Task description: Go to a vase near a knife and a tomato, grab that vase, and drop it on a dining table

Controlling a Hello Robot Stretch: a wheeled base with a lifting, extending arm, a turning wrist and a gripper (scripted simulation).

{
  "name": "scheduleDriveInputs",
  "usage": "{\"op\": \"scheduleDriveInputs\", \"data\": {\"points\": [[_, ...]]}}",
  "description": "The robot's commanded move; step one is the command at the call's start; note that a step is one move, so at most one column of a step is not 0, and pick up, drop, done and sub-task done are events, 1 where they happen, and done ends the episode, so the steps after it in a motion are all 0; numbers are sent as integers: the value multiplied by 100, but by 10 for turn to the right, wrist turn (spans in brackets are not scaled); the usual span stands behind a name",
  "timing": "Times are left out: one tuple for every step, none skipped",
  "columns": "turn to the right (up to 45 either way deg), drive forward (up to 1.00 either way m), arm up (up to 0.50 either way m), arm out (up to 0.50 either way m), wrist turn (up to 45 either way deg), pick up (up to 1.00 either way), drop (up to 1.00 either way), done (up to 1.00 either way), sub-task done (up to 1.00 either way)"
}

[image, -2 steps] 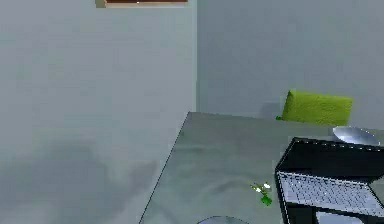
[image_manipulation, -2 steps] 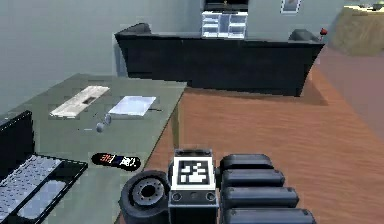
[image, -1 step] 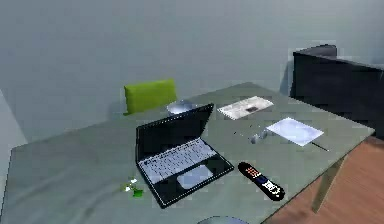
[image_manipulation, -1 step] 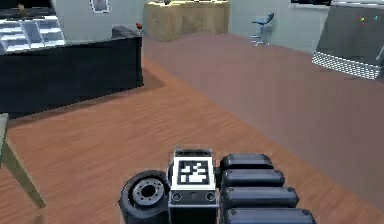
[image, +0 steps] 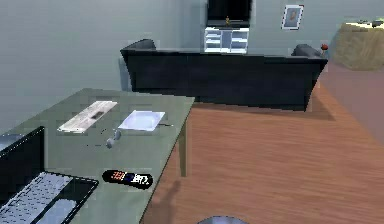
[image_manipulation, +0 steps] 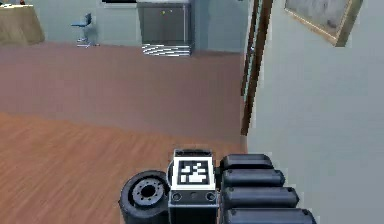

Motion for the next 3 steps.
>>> {"op": "scheduleDriveInputs", "data": {"points": [[180,0,0,0,0,0,0,0,0],[-450,0,0,0,0,0,0,0,0],[-450,0,0,0,0,0,0,0,0]]}}
